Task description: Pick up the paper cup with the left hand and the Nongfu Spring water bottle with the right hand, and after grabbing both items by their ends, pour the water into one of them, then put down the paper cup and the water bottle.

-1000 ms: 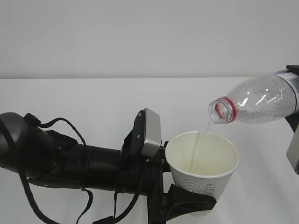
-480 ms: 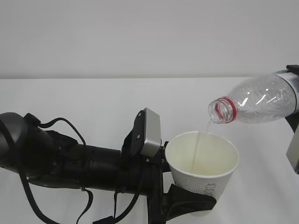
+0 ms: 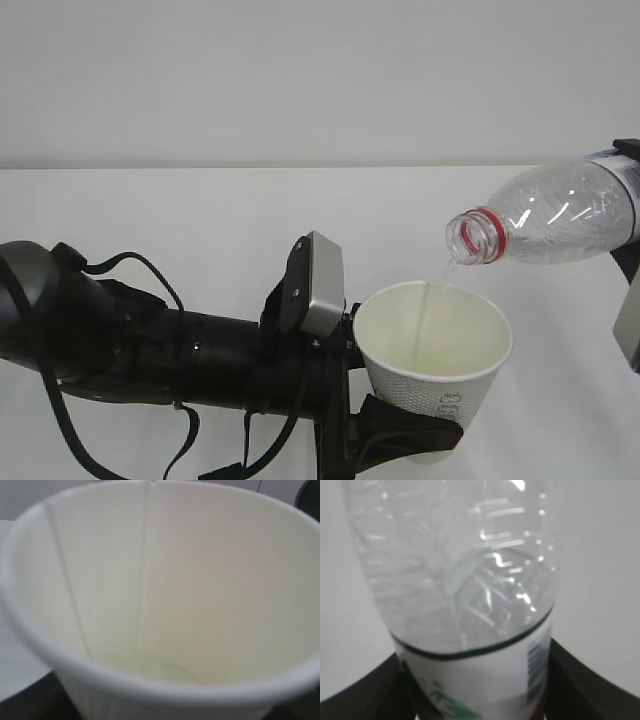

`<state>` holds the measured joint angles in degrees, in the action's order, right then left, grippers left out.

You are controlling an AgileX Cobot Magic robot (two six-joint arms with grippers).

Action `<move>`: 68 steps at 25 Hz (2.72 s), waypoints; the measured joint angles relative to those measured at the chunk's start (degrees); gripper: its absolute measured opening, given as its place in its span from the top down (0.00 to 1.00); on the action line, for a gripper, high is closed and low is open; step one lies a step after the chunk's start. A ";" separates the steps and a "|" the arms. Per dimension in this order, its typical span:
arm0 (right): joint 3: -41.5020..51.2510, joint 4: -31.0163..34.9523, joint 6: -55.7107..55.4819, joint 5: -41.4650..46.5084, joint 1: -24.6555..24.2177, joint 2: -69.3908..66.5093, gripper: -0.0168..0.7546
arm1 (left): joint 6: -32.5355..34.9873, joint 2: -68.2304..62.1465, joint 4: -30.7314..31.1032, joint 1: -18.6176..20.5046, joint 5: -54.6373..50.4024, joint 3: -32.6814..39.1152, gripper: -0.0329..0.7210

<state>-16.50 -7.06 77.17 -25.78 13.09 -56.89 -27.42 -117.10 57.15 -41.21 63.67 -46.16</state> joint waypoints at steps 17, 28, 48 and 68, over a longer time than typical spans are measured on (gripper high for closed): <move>0.00 0.00 0.47 -0.03 0.00 0.00 0.35 | 0.00 0.00 0.00 0.00 0.00 0.00 0.24; 0.00 0.02 1.22 -0.12 0.00 0.00 0.35 | 0.00 0.00 0.00 0.00 0.00 0.00 0.24; 0.00 0.02 1.35 -0.12 0.00 0.00 0.35 | -0.09 0.00 -0.10 0.00 0.00 0.00 0.24; 0.00 0.12 1.75 -0.24 0.00 0.00 0.35 | -0.09 0.00 -0.20 0.00 0.00 0.00 0.24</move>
<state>-16.50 -6.94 78.93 -26.01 13.09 -56.89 -27.52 -117.10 56.95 -41.21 63.67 -46.16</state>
